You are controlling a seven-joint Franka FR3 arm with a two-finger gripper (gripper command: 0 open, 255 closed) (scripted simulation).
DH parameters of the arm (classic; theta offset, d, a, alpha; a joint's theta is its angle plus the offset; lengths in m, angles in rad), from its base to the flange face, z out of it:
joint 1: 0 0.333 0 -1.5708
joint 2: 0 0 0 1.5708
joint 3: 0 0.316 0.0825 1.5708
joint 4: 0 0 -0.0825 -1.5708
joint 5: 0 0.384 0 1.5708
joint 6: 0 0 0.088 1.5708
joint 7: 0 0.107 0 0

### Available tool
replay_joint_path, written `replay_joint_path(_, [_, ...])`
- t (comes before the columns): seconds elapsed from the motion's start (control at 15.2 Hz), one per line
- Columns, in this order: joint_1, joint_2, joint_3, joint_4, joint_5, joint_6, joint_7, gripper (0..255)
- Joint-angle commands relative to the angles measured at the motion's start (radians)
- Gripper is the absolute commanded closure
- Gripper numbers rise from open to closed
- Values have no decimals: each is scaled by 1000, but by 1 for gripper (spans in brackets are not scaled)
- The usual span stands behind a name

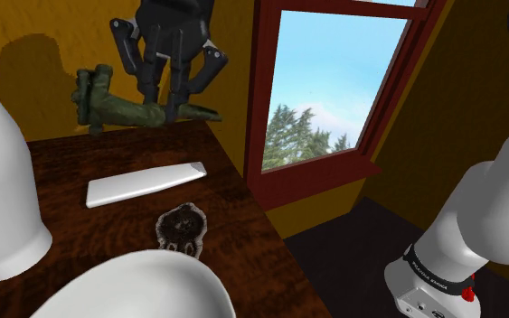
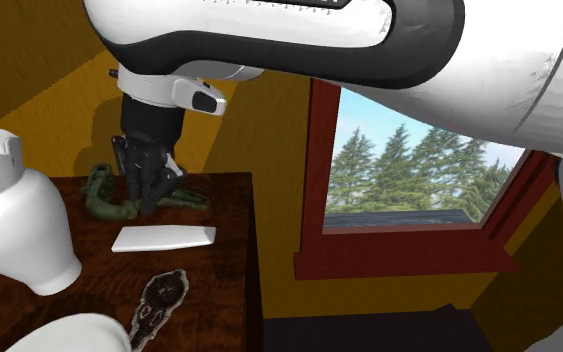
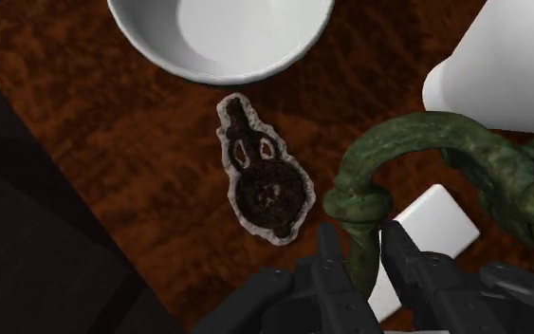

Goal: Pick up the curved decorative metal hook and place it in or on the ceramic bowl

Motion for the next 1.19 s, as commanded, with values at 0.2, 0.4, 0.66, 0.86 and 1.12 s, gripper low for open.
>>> replay_joint_path(0.2, [48,-46,52,-45,10,40,95,255])
replay_joint_path(0.4, [81,-52,90,-49,0,63,164,255])
replay_joint_path(0.66, [126,-39,148,-38,-31,92,265,255])
replay_joint_path(0.86, [163,-13,195,-17,-71,113,351,255])
replay_joint_path(1.12, [187,1,221,-34,-94,150,396,255])
